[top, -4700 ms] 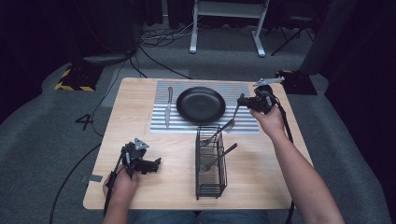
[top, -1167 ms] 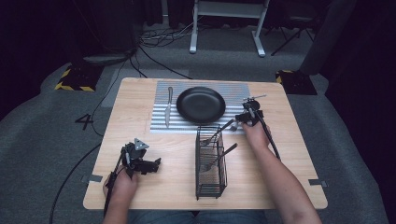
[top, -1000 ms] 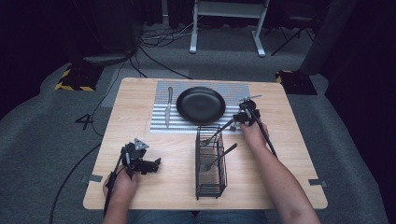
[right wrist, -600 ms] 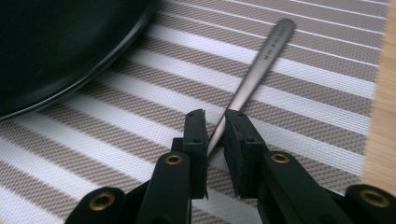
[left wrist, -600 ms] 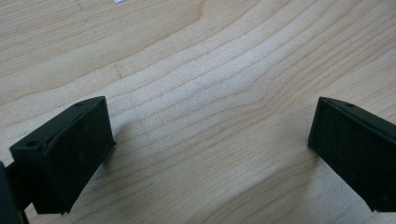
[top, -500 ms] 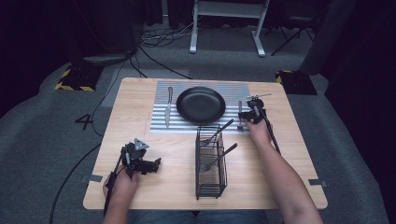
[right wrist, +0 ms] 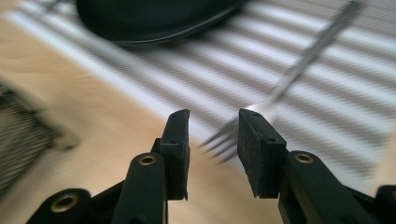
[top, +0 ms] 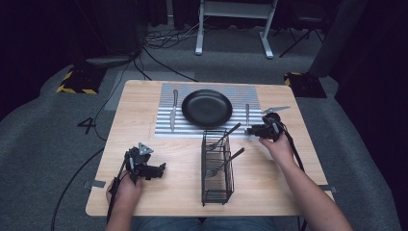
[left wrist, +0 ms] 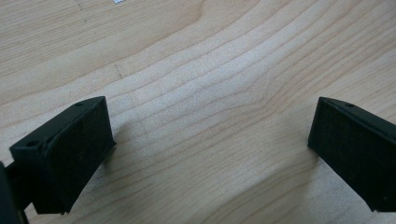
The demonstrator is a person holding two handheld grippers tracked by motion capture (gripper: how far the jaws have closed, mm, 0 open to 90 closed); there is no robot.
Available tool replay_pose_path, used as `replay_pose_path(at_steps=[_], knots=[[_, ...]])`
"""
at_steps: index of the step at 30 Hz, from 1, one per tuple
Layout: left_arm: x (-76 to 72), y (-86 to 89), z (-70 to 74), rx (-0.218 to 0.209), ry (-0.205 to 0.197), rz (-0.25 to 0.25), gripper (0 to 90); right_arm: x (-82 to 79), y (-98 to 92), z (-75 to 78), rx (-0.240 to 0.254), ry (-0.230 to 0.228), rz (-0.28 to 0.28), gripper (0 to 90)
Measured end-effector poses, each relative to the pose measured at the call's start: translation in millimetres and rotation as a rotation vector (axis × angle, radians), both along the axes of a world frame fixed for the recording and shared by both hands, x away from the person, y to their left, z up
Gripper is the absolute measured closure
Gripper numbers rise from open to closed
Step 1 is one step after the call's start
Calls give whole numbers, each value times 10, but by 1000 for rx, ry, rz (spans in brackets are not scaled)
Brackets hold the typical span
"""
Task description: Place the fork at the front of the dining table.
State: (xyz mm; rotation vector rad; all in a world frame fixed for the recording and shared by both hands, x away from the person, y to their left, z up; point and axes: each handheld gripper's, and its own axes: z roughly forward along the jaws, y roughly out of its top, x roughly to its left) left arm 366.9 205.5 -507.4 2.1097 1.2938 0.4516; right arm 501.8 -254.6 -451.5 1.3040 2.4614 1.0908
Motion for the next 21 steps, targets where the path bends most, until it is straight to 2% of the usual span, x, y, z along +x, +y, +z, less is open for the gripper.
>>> replay_pose_path(at_steps=[1, 5, 9, 10, 12, 14, 16, 18, 21], knots=[[0, 0, 0, 0, 0, 0, 0, -53, -3, 5, 25, 10, 20, 638], [0, 0, 0, 0, 0, 0, 1, -168, 11, 8, 17, 7, 50, 643], [-1, -1, 0, -1, 0, 2, 0, -67, -18, -95, 41, 49, 25, 643], [0, 0, 0, 0, 0, 0, 0, -35, -28, -124, 44, 60, 22, 671], [-1, -1, 0, -1, 0, 2, 0, 16, -66, -151, 86, 75, 11, 679], [-1, -1, -1, -1, 0, 2, 1, 47, -91, -143, 86, 72, -9, 665], [-1, -1, -1, -2, 0, 2, 1, 60, -95, -139, 35, 55, -23, 665], [-1, -1, 0, -1, 0, 2, 0, 88, -117, -157, 8, 47, -37, 665], [0, 0, 0, 0, 0, 0, 0, 153, -183, -191, 33, 52, -58, 658]])
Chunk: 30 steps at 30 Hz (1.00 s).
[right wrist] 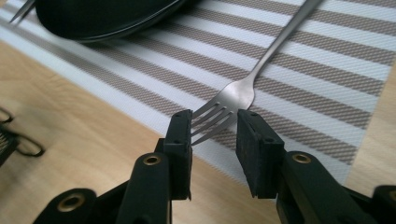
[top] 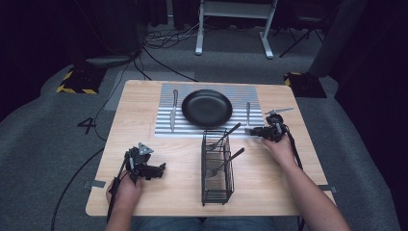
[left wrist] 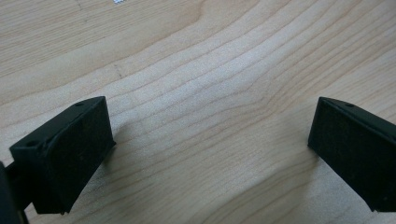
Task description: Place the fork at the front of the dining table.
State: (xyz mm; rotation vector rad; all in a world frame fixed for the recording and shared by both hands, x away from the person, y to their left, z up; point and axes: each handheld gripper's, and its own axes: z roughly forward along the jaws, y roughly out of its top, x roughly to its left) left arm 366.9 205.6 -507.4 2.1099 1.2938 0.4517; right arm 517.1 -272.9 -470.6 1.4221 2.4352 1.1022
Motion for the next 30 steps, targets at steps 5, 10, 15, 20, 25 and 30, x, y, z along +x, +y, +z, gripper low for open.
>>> replay_pose_path(at_steps=[5, 10, 15, 20, 25, 30], knots=[[0, -1, 0, -1, 0, 1, 0, 124, -74, -6, -9, -12, -53, 653], [-1, -2, -1, -2, 0, 2, 0, 232, -69, -3, -14, -35, -76, 647], [0, 0, 0, 0, 0, 0, 0, 287, -56, -6, -26, -55, -107, 641], [-1, -2, -1, -2, 0, 2, 0, 327, -65, -18, -31, -81, -119, 627], [0, 0, 0, -1, 0, 0, 1, 414, -25, -19, -36, -85, -122, 616], [-1, 0, 0, 0, -1, 0, 1, 428, -10, -2, -25, -92, -126, 602]])
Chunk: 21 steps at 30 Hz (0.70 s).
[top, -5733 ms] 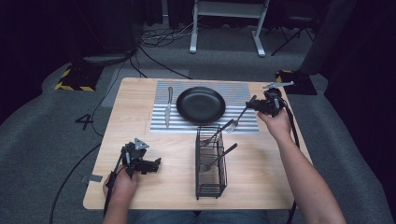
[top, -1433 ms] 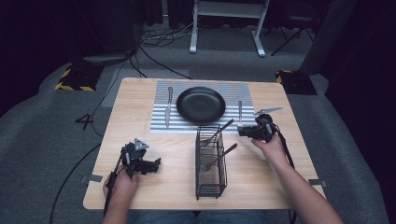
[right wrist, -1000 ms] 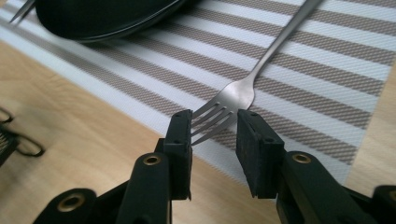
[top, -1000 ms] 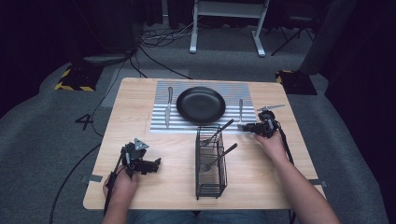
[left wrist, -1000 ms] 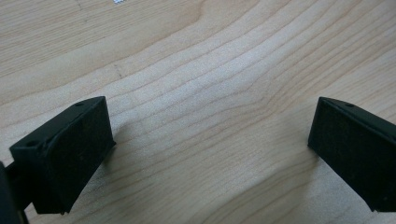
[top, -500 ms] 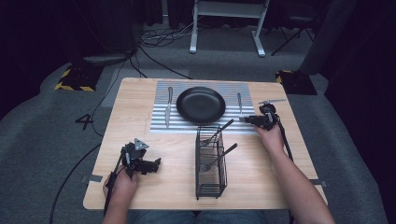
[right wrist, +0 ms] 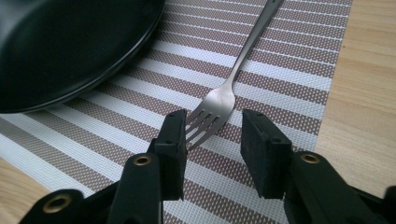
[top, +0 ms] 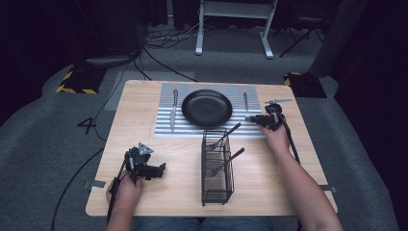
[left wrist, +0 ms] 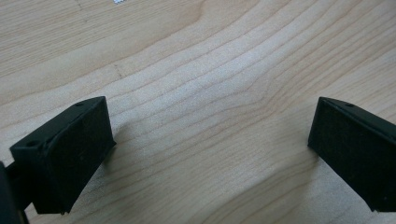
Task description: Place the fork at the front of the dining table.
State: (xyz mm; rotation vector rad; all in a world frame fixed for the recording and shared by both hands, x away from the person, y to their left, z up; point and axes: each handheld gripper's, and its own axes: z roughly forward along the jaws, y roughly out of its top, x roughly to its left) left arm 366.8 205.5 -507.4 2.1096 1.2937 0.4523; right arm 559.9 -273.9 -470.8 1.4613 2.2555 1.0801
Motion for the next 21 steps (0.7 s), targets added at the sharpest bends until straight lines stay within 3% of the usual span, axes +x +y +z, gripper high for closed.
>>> replay_pose_path(at_steps=[6, 7, 8, 11, 14, 17, 21], knots=[[0, 0, 0, 0, 0, 0, 1, -146, -127, 211, 22, -30, -7, 576], [0, 0, 0, 0, 0, 0, 1, -248, -156, 328, 18, -67, 11, 568], [0, 0, 0, 0, 0, 0, 1, -248, -156, 328, 18, -67, 11, 568], [1, 0, 0, 0, 0, 0, 1, -448, -190, 482, 7, -126, 50, 552], [1, 0, 0, 0, 0, 0, 0, -618, -213, 620, -11, -122, 86, 526], [1, 1, 1, 1, 0, -1, 0, -815, -237, 728, -25, -179, 126, 503], [1, 1, 1, 1, 0, 0, 1, -1011, -282, 808, -31, -201, 155, 465]])
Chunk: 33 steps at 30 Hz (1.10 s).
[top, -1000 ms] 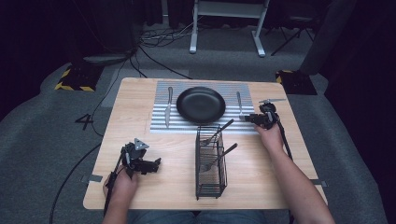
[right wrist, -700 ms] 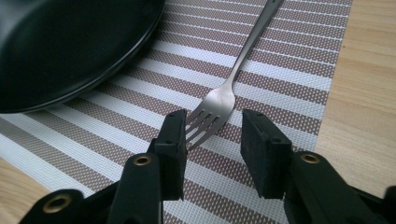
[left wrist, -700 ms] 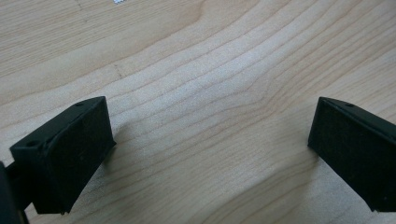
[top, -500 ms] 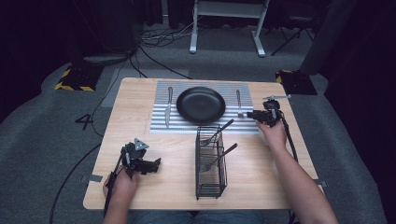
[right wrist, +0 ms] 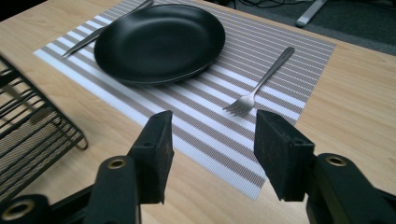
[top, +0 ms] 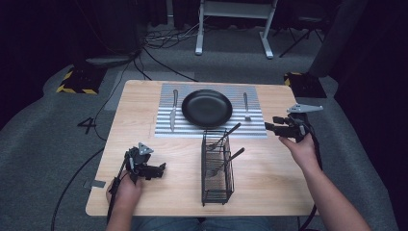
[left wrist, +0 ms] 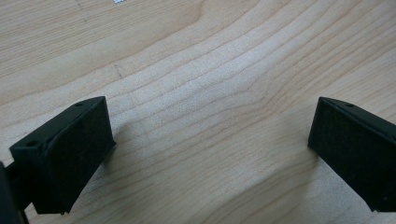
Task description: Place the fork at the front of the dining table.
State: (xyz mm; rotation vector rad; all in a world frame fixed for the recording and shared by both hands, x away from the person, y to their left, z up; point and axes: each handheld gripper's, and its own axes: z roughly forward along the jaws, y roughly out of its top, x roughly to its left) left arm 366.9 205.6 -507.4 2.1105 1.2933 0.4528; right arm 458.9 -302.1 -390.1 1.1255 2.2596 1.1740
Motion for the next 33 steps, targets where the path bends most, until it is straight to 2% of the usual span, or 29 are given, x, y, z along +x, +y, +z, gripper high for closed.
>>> replay_pose_path(at_steps=[4, 7, 14, 16, 21, 22, 23, 24, 25, 28, 29, 31, 33], knots=[[0, 0, 0, -1, 0, 0, 1, -148, -56, 28, -5, 13, 19, 462], [-1, -1, -1, -1, -1, 0, 1, -273, -127, 33, 12, 24, 27, 455], [-2, -1, 0, -1, -1, 0, 1, -612, -315, -51, 48, 57, 25, 436], [-1, -1, 0, 0, 0, 0, 1, -712, -355, -68, 43, 57, 21, 419], [0, -1, 0, -1, 0, 0, 1, -937, -451, -154, 25, 96, 25, 378], [0, -1, -1, -1, 0, 1, 1, -979, -468, -177, 10, 92, 21, 369], [0, -1, 0, -1, 0, 0, 1, -1074, -481, -226, -51, 43, -15, 354], [0, 0, 0, 0, 0, 0, 1, -1074, -481, -226, -51, 43, -15, 354], [0, 0, 0, 0, 0, 0, 1, -1118, -484, -255, -69, 14, -19, 354], [0, 0, -1, -2, 0, 1, 1, -1219, -507, -364, -48, -23, -31, 359], [-1, 2, -2, -3, -1, -1, 1, -1269, -513, -459, -11, -40, -29, 367], [-15, 13, -3, -3, -1, 3, 2, -1279, -510, -507, 3, -42, -23, 367], [-34, 25, -2, -1, -1, 11, 1, -1270, -501, -575, -4, -20, 8, 367]])
